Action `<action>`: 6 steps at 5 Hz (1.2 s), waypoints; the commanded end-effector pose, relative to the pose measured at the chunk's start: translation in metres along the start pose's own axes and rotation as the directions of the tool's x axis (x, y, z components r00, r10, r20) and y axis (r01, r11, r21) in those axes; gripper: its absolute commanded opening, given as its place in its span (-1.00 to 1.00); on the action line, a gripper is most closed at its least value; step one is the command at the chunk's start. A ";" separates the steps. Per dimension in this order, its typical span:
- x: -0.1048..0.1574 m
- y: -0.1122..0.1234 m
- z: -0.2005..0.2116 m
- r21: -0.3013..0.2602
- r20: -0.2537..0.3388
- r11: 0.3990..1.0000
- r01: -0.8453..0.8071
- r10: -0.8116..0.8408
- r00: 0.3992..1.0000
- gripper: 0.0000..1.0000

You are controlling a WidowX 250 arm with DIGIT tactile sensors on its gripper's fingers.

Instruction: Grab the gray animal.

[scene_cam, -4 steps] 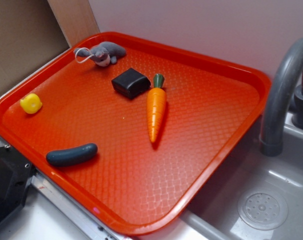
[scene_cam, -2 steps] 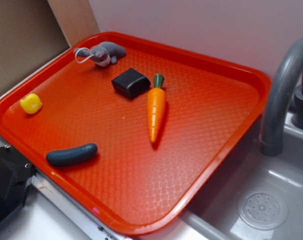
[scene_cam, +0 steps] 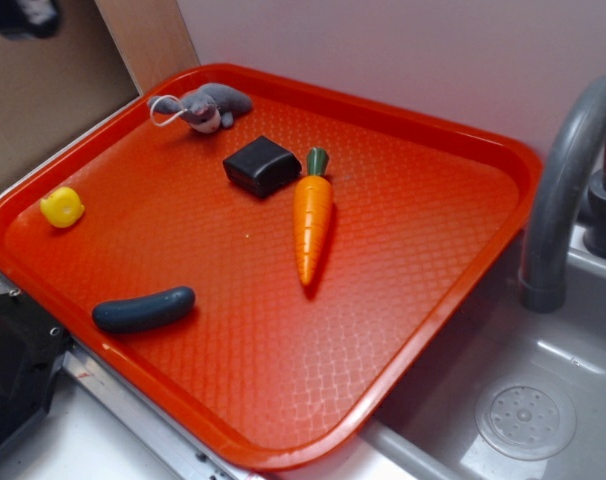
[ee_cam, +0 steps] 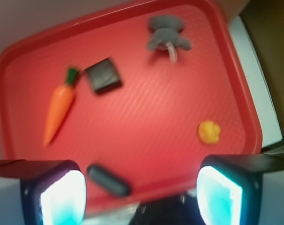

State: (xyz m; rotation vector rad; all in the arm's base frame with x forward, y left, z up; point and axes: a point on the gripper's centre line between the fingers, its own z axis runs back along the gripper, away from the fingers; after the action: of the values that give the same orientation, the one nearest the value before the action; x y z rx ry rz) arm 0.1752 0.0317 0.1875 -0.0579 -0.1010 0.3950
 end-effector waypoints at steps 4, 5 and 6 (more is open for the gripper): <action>0.129 0.042 -0.097 0.027 0.227 0.982 -0.189 0.178 0.958 1.00; 0.142 0.038 -0.108 -0.150 0.131 0.971 -0.187 0.207 0.970 1.00; 0.148 0.034 -0.120 -0.124 0.112 0.975 -0.184 0.198 0.974 1.00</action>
State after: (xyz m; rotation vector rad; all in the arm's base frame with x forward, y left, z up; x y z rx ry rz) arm 0.3018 0.1093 0.0582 -0.1606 -0.1792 0.6033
